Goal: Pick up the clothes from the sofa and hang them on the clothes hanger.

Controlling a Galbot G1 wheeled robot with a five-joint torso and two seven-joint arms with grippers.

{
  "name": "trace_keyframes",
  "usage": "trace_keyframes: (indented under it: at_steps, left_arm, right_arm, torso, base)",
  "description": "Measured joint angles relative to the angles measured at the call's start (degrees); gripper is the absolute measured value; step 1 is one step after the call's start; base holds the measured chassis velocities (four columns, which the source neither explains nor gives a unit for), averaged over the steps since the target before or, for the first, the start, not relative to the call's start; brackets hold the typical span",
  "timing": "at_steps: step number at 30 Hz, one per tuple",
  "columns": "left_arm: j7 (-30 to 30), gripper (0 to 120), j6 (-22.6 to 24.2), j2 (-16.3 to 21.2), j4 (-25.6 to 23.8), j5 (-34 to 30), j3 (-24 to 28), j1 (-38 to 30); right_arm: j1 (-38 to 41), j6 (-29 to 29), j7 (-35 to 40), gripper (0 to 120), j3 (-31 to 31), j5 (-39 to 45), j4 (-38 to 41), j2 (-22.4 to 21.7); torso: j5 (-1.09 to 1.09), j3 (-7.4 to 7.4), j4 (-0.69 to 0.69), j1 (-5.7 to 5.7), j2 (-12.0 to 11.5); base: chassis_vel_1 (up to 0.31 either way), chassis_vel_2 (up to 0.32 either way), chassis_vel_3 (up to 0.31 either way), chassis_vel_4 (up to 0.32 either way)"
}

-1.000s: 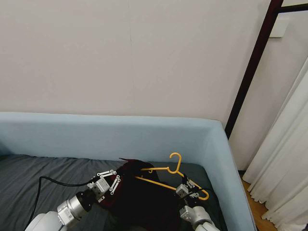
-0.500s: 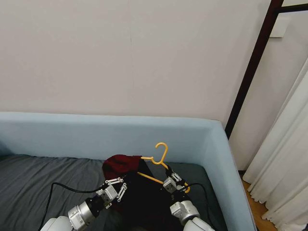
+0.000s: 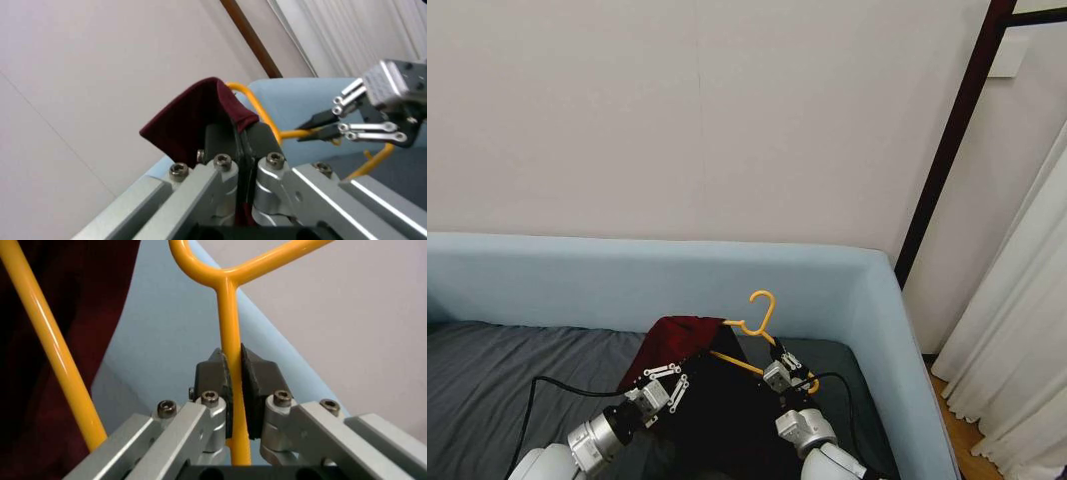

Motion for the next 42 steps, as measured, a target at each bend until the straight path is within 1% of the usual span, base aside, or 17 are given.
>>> trace_keyframes:
  at_steps: [1, 4, 5, 8, 9, 10, 13, 15, 17, 21, 26, 28, 34, 39, 40, 41, 42]
  left_arm:
    - [0.0, 0, 0.0, 0.0, 0.0, 0.0, 0.0, 0.0]
    - [0.0, 0, 0.0, 0.0, 0.2, 0.1, -0.1, 0.3]
    - [0.0, 0, 0.0, 0.0, 0.2, 0.1, -0.1, 0.3]
    - [0.2, 0, -0.2, -0.4, 0.5, 0.6, -0.1, 0.5]
    - [0.3, 0, -0.3, -0.5, 0.5, 0.9, -0.3, 0.5]
    - [0.3, 0, -0.3, -0.5, 0.5, 0.9, -0.3, 0.5]
    - [0.7, 0, -0.6, -0.2, 0.9, 1.2, -0.9, 0.5]
    - [0.7, 0, -0.7, -0.1, 1.0, 1.2, -0.9, 0.5]
    - [0.7, 0, -0.9, 0.0, 1.1, 1.2, -0.9, 0.6]
    - [0.8, 0, -0.9, -0.3, 1.1, 1.2, -0.3, 0.5]
    - [1.3, 0, -1.3, -0.7, 1.4, 1.7, 0.3, 0.6]
    - [1.6, 0, -1.9, -1.0, 1.6, 2.2, 0.5, 1.1]
    - [1.7, 0, -3.0, -1.4, 2.2, 2.6, 0.4, 1.7]
    - [0.9, 0, -4.5, -1.2, 2.8, 1.9, 0.2, 2.0]
    - [0.8, 4, -4.9, -1.1, 2.9, 1.6, 0.1, 2.1]
    - [0.8, 4, -5.0, -1.1, 3.0, 1.5, 0.1, 2.2]
    - [0.8, 10, -5.3, -1.1, 3.0, 1.4, 0.0, 2.3]
  right_arm:
    - [0.0, 0.0, 0.0, 4, 0.0, 0.0, 0.0, 0.0]
    - [-1.6, 4.3, -2.5, 4, 1.4, -3.3, -1.0, -0.1]
    - [-1.6, 4.3, -2.5, 4, 1.4, -3.3, -1.0, -0.1]
    - [-1.9, 9.3, -5.3, 4, 3.3, -7.0, -2.3, -0.3]
    - [-1.8, 12.9, -7.4, 4, 4.7, -7.9, -3.4, -0.4]
    - [-1.8, 12.9, -7.4, 4, 4.7, -7.9, -3.4, -0.4]
    - [-1.6, 20.3, -14.0, 4, 8.1, -8.0, -5.6, -1.1]
    - [-1.6, 21.1, -14.9, 4, 8.6, -7.9, -5.8, -1.3]
    - [-1.7, 23.7, -17.8, 4, 10.2, -6.9, -6.2, -2.1]
    - [-2.0, 24.8, -18.8, 4, 10.5, -6.0, -5.5, -2.1]
    - [-1.5, 27.5, -19.1, 4, 9.5, -4.8, -5.0, 0.0]
    - [-0.7, 28.1, -18.0, 4, 7.9, -2.1, -4.4, 1.0]
    - [0.9, 27.6, -15.5, 4, 5.4, 2.7, -3.5, 2.6]
    - [2.2, 25.5, -13.1, 4, 4.3, 6.9, -2.8, 3.3]
    - [2.5, 24.9, -12.3, 4, 4.3, 7.4, -2.7, 3.4]
    - [2.6, 24.7, -12.0, 4, 4.3, 7.5, -2.7, 3.4]
    - [2.7, 24.3, -11.3, 4, 4.4, 7.5, -2.6, 3.4]
  torso:
    - [0.00, 0.00, 0.00, 0.00, 0.0]
    - [0.01, 0.00, 0.01, 0.00, 0.0]
    - [0.01, 0.00, 0.01, 0.00, 0.0]
    - [-0.01, 0.00, 0.02, 0.00, 0.0]
    - [-0.01, 0.00, 0.02, 0.00, 0.0]
    - [-0.01, 0.00, 0.02, 0.00, 0.0]
    - [0.00, 0.00, 0.02, 0.00, 0.0]
    - [-0.01, 0.00, 0.02, 0.00, 0.0]
    - [-0.01, 0.00, 0.01, 0.00, 0.0]
    - [-0.01, 0.00, 0.00, 0.00, 0.0]
    - [-0.01, 0.00, 0.01, 0.00, 0.0]
    - [-0.01, 0.00, 0.02, 0.00, 0.0]
    - [-0.02, 0.00, 0.02, 0.00, 0.0]
    - [-0.01, 0.00, 0.01, 0.00, 0.0]
    - [-0.01, 0.00, 0.01, 0.00, 0.0]
    - [-0.01, 0.00, 0.01, 0.00, 0.0]
    - [-0.01, 0.00, 0.01, 0.00, 0.0]
  base:
    - [0.000, 0.000, 0.000, 0.000]
    - [0.000, 0.000, 0.000, 0.000]
    - [0.000, 0.000, 0.000, 0.000]
    - [0.000, 0.000, 0.000, 0.000]
    - [0.000, 0.000, 0.000, 0.000]
    - [0.000, 0.000, 0.000, 0.000]
    - [0.000, 0.000, 0.000, 0.000]
    - [0.000, 0.000, 0.000, 0.000]
    - [0.000, 0.000, 0.000, 0.000]
    - [0.000, 0.000, 0.000, 0.000]
    - [0.000, 0.000, 0.000, 0.000]
    - [0.000, 0.000, 0.000, 0.000]
    - [0.000, 0.000, 0.000, 0.000]
    - [0.000, 0.000, 0.000, 0.000]
    - [0.000, 0.000, 0.000, 0.000]
    - [0.000, 0.000, 0.000, 0.000]
    - [0.000, 0.000, 0.000, 0.000]
